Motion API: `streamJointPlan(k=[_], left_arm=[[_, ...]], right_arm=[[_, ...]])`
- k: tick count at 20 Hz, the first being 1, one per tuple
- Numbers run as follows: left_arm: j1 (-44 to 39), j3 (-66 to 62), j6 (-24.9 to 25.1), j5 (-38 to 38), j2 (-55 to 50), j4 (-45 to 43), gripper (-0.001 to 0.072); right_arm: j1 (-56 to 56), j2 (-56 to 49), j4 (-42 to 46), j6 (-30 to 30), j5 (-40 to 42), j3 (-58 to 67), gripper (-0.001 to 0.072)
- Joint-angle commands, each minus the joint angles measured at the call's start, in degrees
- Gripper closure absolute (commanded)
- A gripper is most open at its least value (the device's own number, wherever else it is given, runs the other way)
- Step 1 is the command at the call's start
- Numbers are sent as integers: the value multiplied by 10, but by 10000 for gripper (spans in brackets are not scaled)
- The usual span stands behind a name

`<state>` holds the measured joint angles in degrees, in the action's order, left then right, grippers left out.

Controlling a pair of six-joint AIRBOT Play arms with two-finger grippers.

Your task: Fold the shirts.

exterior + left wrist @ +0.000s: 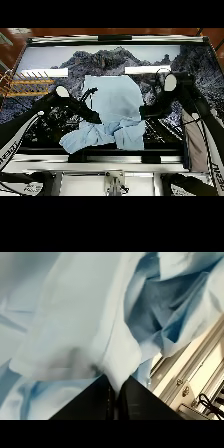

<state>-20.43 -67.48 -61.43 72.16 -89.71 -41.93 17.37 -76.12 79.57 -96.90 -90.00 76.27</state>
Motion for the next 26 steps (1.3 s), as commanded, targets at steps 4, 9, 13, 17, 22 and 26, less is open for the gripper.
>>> streamJointPlan(k=[4,9,13,17,22,26], left_arm=[[-3,-1,18,1,11,17,661],[5,-1,23,6,14,17,661],[5,-1,23,15,14,17,661],[5,-1,23,15,14,17,661],[14,-1,22,16,15,17,661],[43,-47,21,46,33,17,662]], right_arm=[[121,-15,-12,-78,15,69,101],[179,-92,-7,-84,40,17,101],[181,-149,-5,-72,45,17,101],[184,-189,-27,-47,47,17,101],[184,-167,86,-44,11,41,644],[184,-78,185,-12,5,121,646]])
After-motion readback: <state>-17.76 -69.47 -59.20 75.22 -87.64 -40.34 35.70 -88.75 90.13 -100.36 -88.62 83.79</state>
